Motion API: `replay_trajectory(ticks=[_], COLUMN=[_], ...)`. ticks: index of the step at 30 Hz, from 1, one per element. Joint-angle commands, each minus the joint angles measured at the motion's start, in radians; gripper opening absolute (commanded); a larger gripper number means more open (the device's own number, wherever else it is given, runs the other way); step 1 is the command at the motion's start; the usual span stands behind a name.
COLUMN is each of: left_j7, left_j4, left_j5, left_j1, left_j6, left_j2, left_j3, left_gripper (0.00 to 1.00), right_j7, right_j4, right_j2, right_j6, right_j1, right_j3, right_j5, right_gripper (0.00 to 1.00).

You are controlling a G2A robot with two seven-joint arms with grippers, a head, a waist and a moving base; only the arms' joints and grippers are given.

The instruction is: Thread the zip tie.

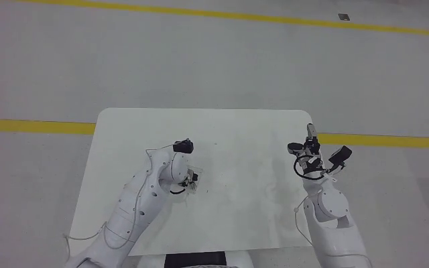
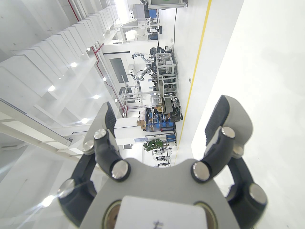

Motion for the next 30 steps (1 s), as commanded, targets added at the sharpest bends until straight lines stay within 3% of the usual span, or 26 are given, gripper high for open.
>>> replay_trajectory(ticks=[1,21,26,30], left_j7=[0.003,0.03,0.026,0.021], left_j4=[0.008,0.089,0.094,0.092], left_j5=[0.006,0.027,0.032,0.039], left_j1=[0.0,-0.025,-0.028,-0.028], left_j6=[0.0,0.0,0.0,0.0], left_j2=[-0.005,-0.038,-0.043,-0.046], left_j3=[-0.001,0.003,0.002,0.002], left_gripper=[0.2,0.16,0.04,0.01], right_j7=[0.0,0.0,0.0,0.0], right_j4=[0.0,0.0,0.0,0.0], right_j2=[0.0,0.0,0.0,0.0], right_j6=[0.0,0.0,0.0,0.0], right_j1=[0.0,0.0,0.0,0.0], right_j3=[0.0,0.0,0.0,0.0], right_j5=[0.0,0.0,0.0,0.0], right_gripper=[1.0,1.0,1.0,1.0])
